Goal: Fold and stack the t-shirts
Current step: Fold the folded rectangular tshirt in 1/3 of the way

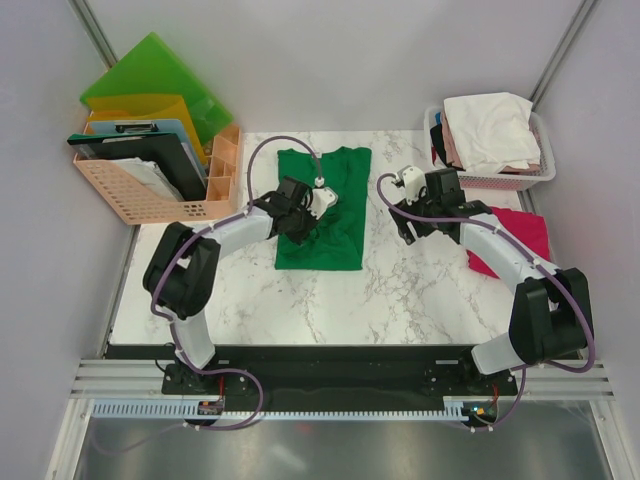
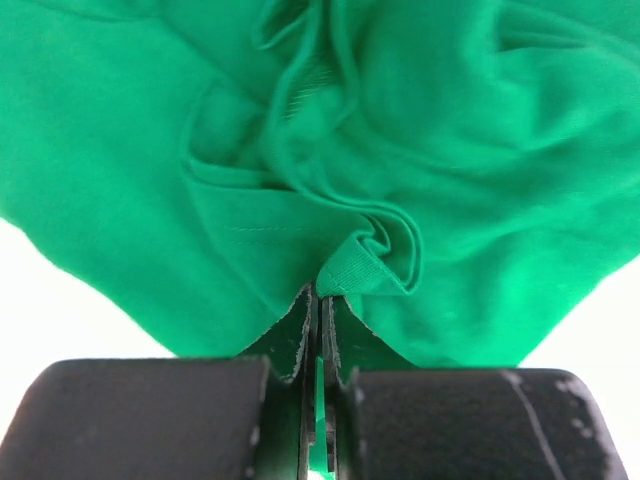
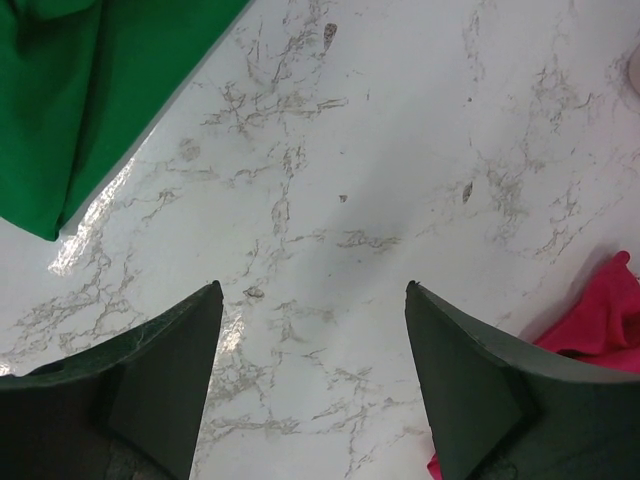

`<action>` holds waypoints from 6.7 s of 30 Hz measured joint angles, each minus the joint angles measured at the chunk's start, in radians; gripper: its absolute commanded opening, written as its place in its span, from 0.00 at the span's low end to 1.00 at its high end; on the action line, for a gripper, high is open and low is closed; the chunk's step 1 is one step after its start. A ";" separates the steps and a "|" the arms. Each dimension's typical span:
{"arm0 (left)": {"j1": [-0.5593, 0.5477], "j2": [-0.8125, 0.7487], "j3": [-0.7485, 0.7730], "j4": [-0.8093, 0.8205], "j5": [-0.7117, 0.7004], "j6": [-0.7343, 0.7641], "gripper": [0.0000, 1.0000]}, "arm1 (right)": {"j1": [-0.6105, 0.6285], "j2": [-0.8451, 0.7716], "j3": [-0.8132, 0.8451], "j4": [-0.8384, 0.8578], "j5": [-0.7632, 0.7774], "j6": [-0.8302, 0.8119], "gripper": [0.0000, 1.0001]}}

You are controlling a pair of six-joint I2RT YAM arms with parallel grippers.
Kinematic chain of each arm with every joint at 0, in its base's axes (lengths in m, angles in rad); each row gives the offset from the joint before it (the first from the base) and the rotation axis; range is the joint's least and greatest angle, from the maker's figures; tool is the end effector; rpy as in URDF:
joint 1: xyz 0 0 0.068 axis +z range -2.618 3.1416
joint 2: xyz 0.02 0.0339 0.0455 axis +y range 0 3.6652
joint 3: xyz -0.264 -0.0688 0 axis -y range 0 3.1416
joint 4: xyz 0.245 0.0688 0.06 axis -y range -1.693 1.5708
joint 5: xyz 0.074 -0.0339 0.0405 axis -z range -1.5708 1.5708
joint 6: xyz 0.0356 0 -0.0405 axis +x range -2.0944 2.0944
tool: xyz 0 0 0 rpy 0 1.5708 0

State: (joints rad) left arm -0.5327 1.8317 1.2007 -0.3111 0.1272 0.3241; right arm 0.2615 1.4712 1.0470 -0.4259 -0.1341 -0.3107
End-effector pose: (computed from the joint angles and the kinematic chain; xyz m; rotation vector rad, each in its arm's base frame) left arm 0.3299 -0.1997 0.1841 1.0937 2.2693 -0.2448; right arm 0.3019 0.0857 0.2479 -0.7401 2.2993 0.1397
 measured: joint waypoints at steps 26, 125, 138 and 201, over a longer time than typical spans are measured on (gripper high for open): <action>0.200 0.000 0.097 0.121 -0.209 0.134 0.75 | 0.000 0.000 -0.022 0.000 -0.027 -0.008 0.90; 0.420 -0.720 -0.536 0.134 -0.118 0.135 0.76 | 0.090 0.781 0.710 0.035 -0.568 0.315 0.00; 0.420 -0.720 -0.541 0.143 -0.115 0.135 0.75 | 0.031 0.589 0.679 -0.087 -0.569 0.228 0.90; 0.420 -0.659 -0.608 0.161 -0.043 0.134 0.74 | 0.285 0.350 0.537 -0.108 -0.213 -0.009 0.98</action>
State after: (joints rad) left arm -0.1127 1.1725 0.5922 -0.1505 0.0845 0.4583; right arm 0.5468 1.8214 1.5837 -0.5339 -0.3473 -0.3199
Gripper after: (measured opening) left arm 0.739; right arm 0.982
